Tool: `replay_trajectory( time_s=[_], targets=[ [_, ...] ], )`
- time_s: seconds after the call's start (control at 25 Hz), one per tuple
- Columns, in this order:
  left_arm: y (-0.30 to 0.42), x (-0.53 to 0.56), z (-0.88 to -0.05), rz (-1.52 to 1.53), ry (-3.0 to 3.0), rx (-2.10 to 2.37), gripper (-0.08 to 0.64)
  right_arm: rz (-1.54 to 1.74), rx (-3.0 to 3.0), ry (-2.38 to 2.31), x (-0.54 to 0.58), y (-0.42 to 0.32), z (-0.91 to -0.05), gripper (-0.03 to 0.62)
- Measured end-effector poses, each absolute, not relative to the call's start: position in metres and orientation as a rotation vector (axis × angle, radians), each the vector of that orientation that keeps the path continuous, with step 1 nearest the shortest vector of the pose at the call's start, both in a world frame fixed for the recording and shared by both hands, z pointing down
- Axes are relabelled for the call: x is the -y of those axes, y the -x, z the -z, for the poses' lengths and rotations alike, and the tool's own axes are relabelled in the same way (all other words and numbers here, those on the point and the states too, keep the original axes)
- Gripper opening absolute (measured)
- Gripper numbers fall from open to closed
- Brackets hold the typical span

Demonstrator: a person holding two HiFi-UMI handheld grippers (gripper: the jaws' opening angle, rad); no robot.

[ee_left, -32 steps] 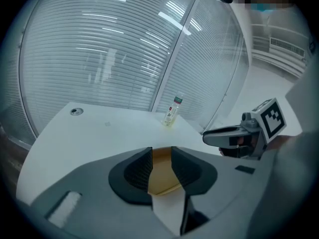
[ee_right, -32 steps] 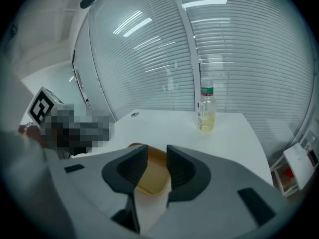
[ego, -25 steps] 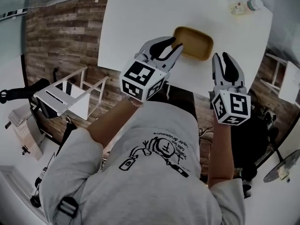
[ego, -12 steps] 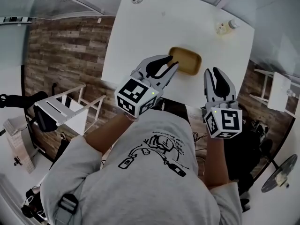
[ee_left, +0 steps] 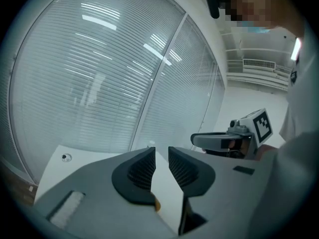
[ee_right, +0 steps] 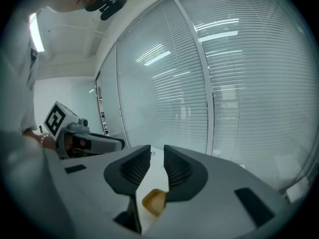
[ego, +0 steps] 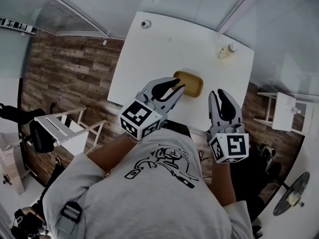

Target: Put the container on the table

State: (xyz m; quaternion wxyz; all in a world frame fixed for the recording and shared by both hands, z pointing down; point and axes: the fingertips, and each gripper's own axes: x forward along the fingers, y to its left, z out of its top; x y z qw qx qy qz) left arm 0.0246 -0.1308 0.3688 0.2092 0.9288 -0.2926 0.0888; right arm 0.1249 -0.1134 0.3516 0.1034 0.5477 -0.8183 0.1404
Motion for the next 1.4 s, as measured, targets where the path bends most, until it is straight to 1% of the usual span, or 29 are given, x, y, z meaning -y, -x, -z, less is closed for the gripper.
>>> replay_trajectory(
  time_s=[0.36, 0.68, 1.12, 1.4],
  targets=[
    [-0.021, 0.123, -0.324, -0.178, -2.621, 0.845, 0.063, -0.351, 2.5, -1.607, 0.097, -0.11, -0.299, 0.072],
    [-0.02, 0.113, -0.291, -0.103, -2.641, 0.834, 0.063, -0.28, 2.549, -1.588, 0.086, -0.103, -0.265, 0.071],
    [-0.004, 0.116, -0.263, -0.026, -2.68, 0.868, 0.06, -0.217, 2.571, -1.603, 0.084, -0.095, -0.239, 0.069],
    [-0.01, 0.12, -0.254, -0.007, -2.698, 0.858, 0.06, -0.196, 2.568, -1.618, 0.086, -0.101, -0.234, 0.063]
  ],
)
